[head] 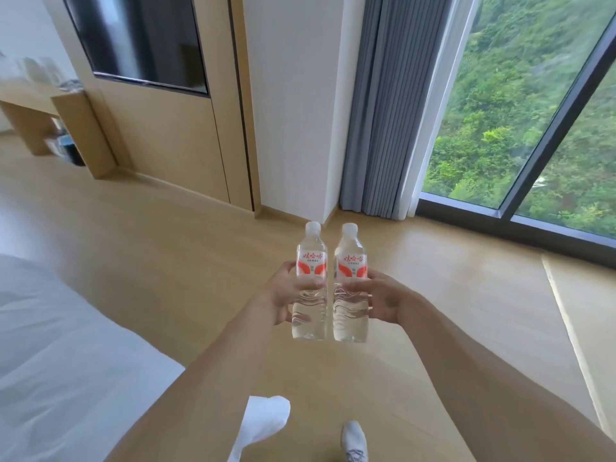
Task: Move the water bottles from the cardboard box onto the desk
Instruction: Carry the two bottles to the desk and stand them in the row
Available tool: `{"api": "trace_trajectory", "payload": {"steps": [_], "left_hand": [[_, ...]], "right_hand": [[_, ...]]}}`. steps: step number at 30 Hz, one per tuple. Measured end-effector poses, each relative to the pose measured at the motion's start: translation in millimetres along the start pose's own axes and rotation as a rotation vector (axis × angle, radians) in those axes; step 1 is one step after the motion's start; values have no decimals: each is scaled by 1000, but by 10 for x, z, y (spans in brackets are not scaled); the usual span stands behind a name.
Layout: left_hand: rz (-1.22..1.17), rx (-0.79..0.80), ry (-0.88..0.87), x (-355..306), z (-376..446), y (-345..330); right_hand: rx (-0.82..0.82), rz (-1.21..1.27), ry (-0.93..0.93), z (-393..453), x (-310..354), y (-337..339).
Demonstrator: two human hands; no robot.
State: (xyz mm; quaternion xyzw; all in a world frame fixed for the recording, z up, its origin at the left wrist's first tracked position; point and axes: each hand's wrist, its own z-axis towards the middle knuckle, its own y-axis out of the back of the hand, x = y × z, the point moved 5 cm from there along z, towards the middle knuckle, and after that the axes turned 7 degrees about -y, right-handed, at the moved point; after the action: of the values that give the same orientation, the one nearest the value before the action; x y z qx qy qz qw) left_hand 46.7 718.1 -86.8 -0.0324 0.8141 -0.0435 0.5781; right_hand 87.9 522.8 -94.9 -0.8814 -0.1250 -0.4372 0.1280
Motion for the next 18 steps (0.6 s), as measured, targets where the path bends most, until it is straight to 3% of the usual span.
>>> {"api": "trace_trajectory", "payload": {"steps": [11, 18], "left_hand": [[-95, -308, -7, -796, 1769, 412], [-143, -468, 11, -1110, 2406, 1005]], "right_hand": [[213, -139, -73, 1939, 1535, 226], [315, -226, -95, 2937, 2162, -139]]}}
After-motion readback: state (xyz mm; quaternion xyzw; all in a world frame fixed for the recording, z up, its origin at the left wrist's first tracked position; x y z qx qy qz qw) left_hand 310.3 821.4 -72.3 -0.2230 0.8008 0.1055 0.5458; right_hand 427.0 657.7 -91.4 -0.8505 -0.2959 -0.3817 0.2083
